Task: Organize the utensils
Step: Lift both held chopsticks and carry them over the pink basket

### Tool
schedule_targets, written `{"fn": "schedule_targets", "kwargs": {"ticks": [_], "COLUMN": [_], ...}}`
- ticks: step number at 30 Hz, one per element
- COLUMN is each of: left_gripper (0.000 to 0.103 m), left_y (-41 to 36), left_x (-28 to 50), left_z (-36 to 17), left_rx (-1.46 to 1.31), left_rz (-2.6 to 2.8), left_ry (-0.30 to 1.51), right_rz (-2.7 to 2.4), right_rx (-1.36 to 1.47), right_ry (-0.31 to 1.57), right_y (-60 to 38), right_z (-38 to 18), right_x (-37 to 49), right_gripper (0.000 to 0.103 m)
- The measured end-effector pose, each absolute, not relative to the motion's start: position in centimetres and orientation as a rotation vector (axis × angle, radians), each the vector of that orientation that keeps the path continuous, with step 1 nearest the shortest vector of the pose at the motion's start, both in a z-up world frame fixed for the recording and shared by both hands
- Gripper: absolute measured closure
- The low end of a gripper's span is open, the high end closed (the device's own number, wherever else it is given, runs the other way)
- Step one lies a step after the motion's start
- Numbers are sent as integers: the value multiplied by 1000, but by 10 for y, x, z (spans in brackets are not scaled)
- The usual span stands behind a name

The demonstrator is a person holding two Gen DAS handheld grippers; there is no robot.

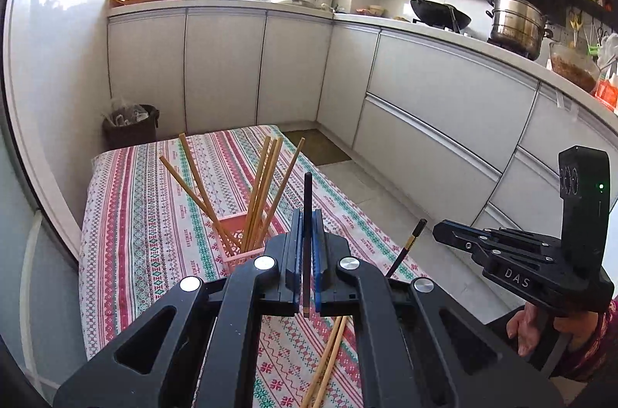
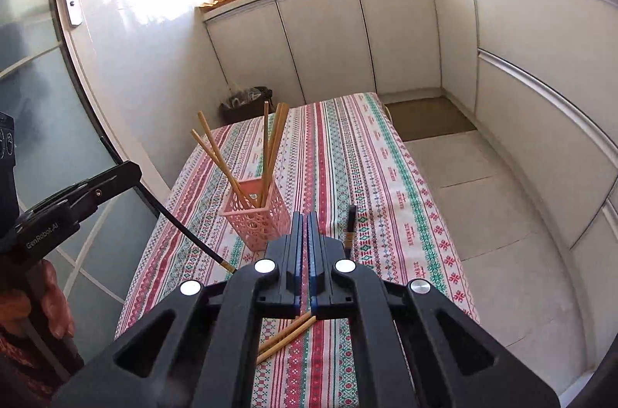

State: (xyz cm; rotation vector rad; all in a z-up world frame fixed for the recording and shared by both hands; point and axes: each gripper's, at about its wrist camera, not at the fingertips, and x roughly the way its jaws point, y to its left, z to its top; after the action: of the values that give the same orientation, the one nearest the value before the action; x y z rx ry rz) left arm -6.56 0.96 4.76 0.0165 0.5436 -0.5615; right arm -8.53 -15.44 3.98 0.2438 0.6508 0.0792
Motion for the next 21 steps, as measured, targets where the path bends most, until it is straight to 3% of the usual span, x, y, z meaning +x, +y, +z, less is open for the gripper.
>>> {"fn": "schedule_targets", "kwargs": {"ticks": [8, 16, 18, 20, 21], "left_gripper": [100, 100, 100, 100, 100], "left_y": [5, -1, -2, -3, -2], "left_x": [-64, -61, -60, -60, -60], "left_z": [57, 50, 48, 48, 47], "left_rx": [2, 14, 15, 15, 16], "left_rz": [-555, -576, -582, -586, -587], "left_ry": [526, 550, 554, 555, 555], "right_rz": [60, -151, -223, -289, -305], "right_rx": [271, 771, 778, 772, 767], "right_ry": [664, 1212, 1242, 1239, 1243], "right_y": [-170, -277, -294, -309, -314], "right_z": [47, -81, -95, -100, -103], "right_x": [-78, -8, 11, 27, 33], "right_gripper": [101, 94, 85, 66, 63]}}
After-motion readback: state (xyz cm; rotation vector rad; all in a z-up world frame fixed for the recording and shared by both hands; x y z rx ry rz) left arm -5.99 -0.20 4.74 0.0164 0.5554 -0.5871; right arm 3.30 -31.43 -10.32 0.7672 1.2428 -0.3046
